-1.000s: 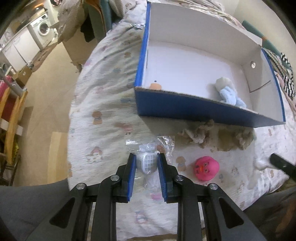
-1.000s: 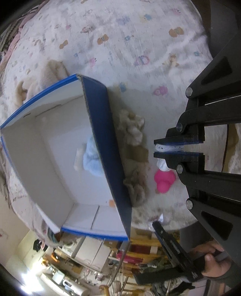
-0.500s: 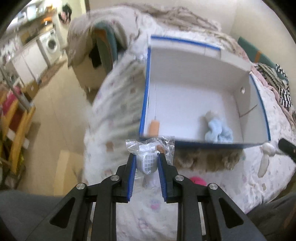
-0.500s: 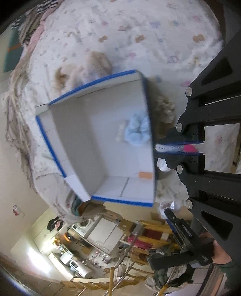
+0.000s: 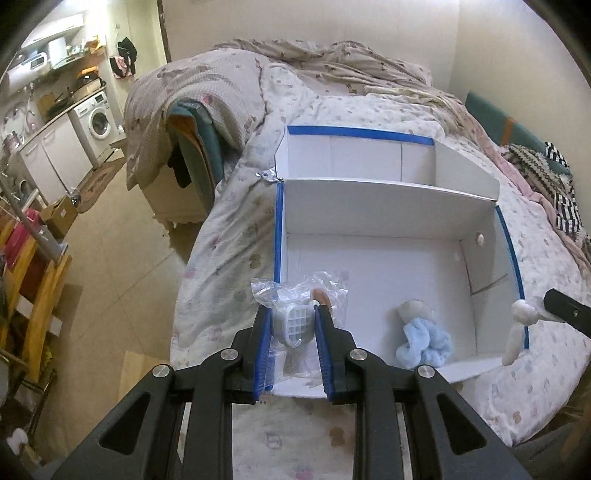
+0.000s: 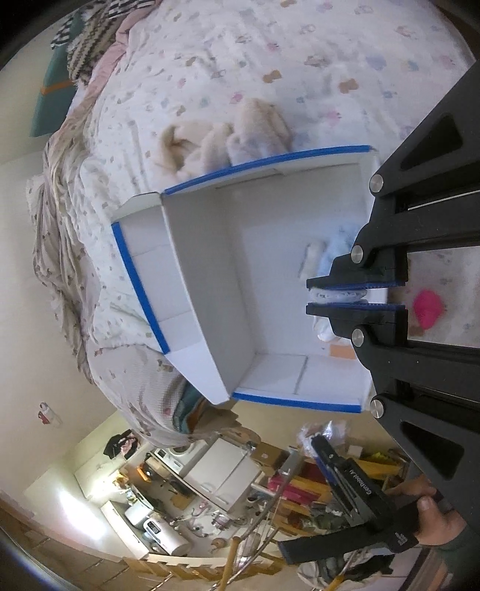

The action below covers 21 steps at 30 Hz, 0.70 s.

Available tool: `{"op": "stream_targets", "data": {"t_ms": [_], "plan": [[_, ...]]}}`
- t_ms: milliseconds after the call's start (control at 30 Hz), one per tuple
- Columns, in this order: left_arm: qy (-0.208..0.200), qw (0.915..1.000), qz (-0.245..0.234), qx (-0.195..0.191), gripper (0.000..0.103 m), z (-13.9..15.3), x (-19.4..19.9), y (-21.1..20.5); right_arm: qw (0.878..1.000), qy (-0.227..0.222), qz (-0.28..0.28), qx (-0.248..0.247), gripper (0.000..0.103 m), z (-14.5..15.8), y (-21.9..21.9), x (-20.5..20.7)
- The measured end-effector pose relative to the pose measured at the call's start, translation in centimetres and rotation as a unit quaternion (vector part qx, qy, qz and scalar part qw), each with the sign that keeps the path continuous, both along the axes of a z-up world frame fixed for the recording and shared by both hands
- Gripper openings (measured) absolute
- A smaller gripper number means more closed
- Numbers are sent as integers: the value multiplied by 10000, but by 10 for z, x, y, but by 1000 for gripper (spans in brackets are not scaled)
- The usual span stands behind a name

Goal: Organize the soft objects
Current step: 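Carry the plastic bag and white plush with both tools into the box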

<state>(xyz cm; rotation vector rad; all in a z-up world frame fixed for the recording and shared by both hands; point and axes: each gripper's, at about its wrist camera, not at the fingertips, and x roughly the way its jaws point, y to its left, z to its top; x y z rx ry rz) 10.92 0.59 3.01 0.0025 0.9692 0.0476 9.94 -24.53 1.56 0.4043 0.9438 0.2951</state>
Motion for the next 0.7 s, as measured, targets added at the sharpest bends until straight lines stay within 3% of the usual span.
{"op": "stream_targets", "data": {"t_ms": [200,433,700], "plan": [[152,9998,-54,99,21,-16,24,-10,9999,46,-159,-35,8,-16,-6,21],[252,9993,-262,89,21,-39,41,-29,9988,337,-353,-7,8,-57,-16,37],[349,9984,-384,211,21,-76,51,-42,9974,473,-158,-523,8,-79,-2,47]]}}
